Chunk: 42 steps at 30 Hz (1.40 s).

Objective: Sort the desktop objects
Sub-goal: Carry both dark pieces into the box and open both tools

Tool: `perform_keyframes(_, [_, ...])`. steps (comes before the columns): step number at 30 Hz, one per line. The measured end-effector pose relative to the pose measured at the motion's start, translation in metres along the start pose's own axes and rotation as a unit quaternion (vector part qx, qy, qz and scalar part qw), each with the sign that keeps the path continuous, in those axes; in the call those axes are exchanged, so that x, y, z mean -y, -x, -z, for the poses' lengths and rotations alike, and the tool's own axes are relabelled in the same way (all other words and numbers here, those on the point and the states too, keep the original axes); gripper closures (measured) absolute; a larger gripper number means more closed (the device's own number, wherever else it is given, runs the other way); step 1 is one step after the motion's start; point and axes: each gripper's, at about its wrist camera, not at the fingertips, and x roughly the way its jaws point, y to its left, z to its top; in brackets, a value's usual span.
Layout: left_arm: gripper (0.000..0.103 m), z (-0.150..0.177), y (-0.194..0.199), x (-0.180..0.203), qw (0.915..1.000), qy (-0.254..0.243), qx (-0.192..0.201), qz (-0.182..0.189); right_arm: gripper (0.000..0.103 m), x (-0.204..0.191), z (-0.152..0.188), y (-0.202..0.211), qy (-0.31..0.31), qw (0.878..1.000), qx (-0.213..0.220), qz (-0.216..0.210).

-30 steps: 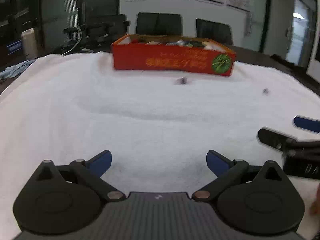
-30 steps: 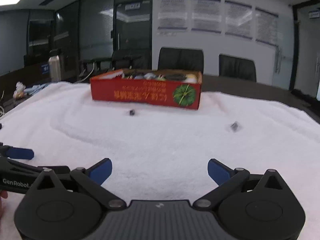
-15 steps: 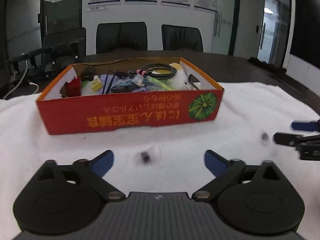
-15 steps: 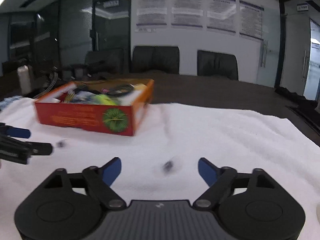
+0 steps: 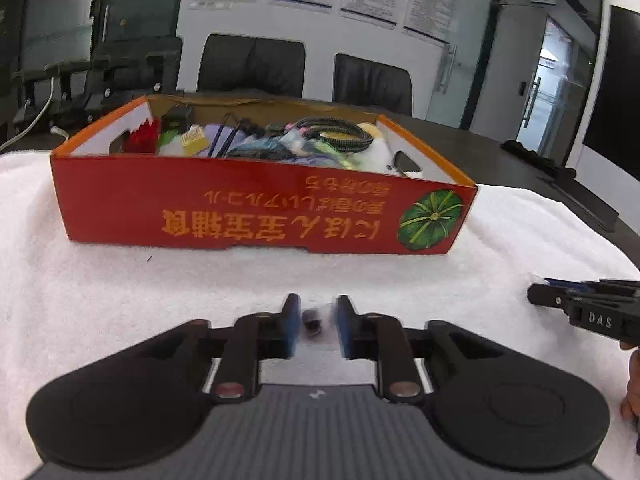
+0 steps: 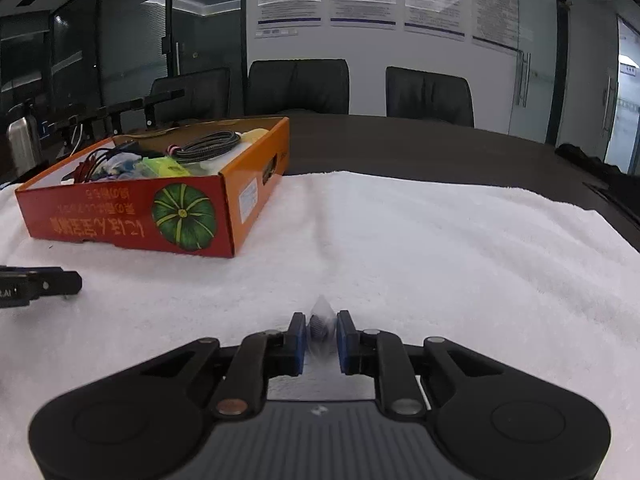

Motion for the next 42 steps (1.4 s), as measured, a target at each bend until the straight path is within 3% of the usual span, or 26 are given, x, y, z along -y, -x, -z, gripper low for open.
perform_keyframes(4, [0.09, 0.003, 0.008, 0.009, 0.9997, -0.022, 0.002, -0.004, 0.089, 0.0, 0.0, 0.01, -0.002, 1.0, 0.019, 0.002])
perform_keyframes(11, [0.095, -0.024, 0.048, -0.019, 0.9995, 0.015, 0.022, 0.014, 0.089, -0.025, -0.013, 0.057, 0.032, 0.997, 0.072, -0.024])
perform_keyframes(16, [0.095, -0.079, 0.082, -0.062, 0.997, 0.049, 0.059, -0.008, 0.089, -0.055, -0.059, 0.083, 0.061, 0.988, 0.119, -0.082])
perform_keyframes(21, [0.095, -0.138, 0.094, -0.084, 0.9946, 0.076, 0.071, 0.006, 0.089, -0.08, -0.125, 0.079, 0.054, 0.979, 0.135, -0.143])
perform_keyframes(25, [0.095, -0.175, 0.067, -0.089, 0.9973, 0.064, 0.038, -0.001, 0.089, -0.101, -0.169, 0.048, 0.06, 0.98, 0.095, -0.165])
perform_keyframes(28, [0.095, -0.184, 0.02, -0.103, 0.9962, 0.079, -0.038, 0.005, 0.089, -0.114, -0.191, 0.004, 0.078, 0.986, 0.039, -0.139])
perform_keyframes(31, [0.095, -0.183, -0.025, -0.118, 0.9923, 0.079, -0.091, -0.027, 0.089, -0.118, -0.203, -0.048, 0.077, 0.989, -0.042, -0.116])
perform_keyframes(35, [0.095, -0.179, -0.065, -0.135, 0.9871, 0.075, -0.134, -0.046, 0.088, -0.109, -0.202, -0.1, 0.043, 0.987, -0.115, -0.101])
perform_keyframes(42, [0.092, -0.164, -0.098, -0.137, 0.9792, 0.051, -0.183, -0.071, 0.086, -0.109, -0.18, -0.149, 0.039, 0.981, -0.18, -0.054])
